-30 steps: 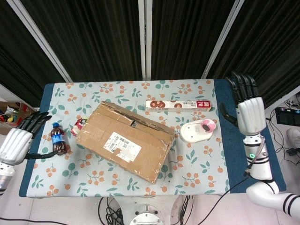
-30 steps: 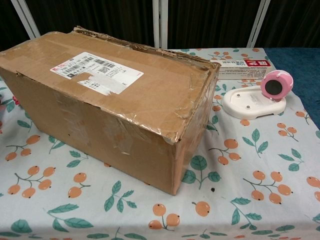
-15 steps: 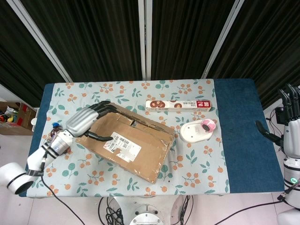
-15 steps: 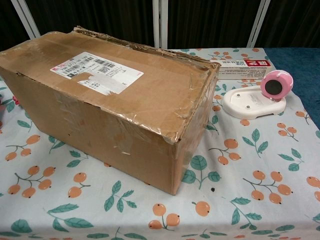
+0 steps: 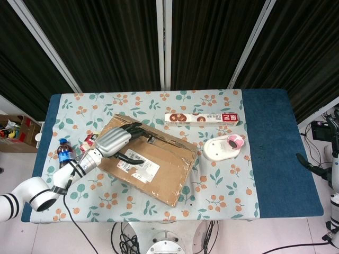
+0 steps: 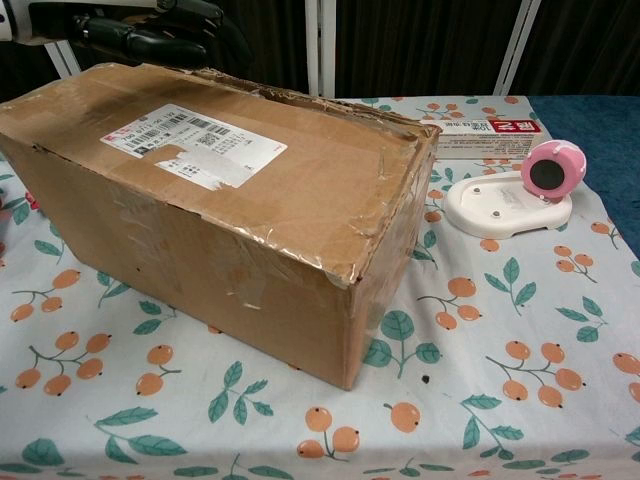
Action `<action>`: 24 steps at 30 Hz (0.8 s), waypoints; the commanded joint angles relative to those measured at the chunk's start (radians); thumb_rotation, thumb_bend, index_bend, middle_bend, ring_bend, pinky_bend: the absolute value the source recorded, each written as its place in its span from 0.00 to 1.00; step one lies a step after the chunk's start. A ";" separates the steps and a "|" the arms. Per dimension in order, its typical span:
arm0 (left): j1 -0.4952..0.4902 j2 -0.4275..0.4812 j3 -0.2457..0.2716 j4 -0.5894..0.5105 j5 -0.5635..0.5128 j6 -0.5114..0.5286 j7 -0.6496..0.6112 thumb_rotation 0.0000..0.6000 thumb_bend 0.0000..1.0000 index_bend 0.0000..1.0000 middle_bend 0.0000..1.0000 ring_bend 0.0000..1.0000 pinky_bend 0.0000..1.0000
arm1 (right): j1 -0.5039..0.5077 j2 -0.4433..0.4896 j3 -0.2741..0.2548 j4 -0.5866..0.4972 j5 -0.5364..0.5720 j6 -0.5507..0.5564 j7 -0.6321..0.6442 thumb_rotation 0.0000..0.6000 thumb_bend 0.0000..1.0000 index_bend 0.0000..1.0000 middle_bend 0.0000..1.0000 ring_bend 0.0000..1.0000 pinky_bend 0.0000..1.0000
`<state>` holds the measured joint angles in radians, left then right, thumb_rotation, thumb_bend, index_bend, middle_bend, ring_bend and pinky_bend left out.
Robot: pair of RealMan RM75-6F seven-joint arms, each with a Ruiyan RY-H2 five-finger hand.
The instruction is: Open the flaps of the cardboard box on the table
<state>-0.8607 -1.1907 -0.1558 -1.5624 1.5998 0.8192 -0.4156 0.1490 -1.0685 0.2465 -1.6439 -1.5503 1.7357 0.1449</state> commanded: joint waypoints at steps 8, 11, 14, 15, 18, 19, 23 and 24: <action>-0.026 -0.035 0.027 0.017 -0.037 -0.027 0.138 0.16 0.00 0.23 0.25 0.06 0.18 | 0.001 -0.016 0.006 0.033 0.000 0.004 0.034 1.00 0.00 0.00 0.00 0.00 0.00; -0.030 -0.036 0.035 0.016 -0.043 -0.032 0.153 0.16 0.00 0.24 0.29 0.06 0.18 | 0.001 -0.021 0.007 0.043 0.002 0.004 0.045 1.00 0.00 0.00 0.00 0.00 0.00; -0.032 -0.036 0.037 0.009 -0.044 -0.023 0.157 0.16 0.00 0.25 0.34 0.06 0.18 | 0.001 -0.025 0.009 0.053 0.004 0.005 0.057 1.00 0.01 0.00 0.00 0.00 0.00; -0.032 -0.036 0.036 0.006 -0.041 -0.015 0.154 0.16 0.00 0.25 0.36 0.06 0.18 | 0.000 -0.027 0.010 0.056 0.005 0.006 0.061 1.00 0.01 0.00 0.00 0.00 0.00; -0.031 -0.031 0.035 -0.002 -0.030 0.009 0.144 0.16 0.00 0.25 0.41 0.06 0.18 | -0.001 -0.028 0.012 0.061 0.008 0.008 0.067 1.00 0.01 0.00 0.00 0.00 0.00; -0.032 -0.026 0.034 -0.008 -0.024 0.019 0.141 0.15 0.00 0.25 0.43 0.07 0.18 | -0.002 -0.027 0.013 0.061 0.008 0.009 0.069 1.00 0.01 0.00 0.00 0.00 0.00; -0.028 0.004 0.033 -0.045 -0.005 0.052 0.130 0.15 0.00 0.25 0.53 0.10 0.18 | -0.005 -0.025 0.014 0.063 0.008 0.011 0.075 1.00 0.01 0.00 0.00 0.00 0.00; -0.027 0.014 0.034 -0.055 -0.002 0.057 0.130 0.16 0.00 0.25 0.56 0.12 0.18 | -0.005 -0.025 0.014 0.063 0.008 0.012 0.075 1.00 0.01 0.00 0.00 0.00 0.00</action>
<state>-0.8898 -1.1883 -0.1225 -1.6051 1.5909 0.8667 -0.2822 0.1436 -1.0935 0.2602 -1.5813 -1.5419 1.7476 0.2201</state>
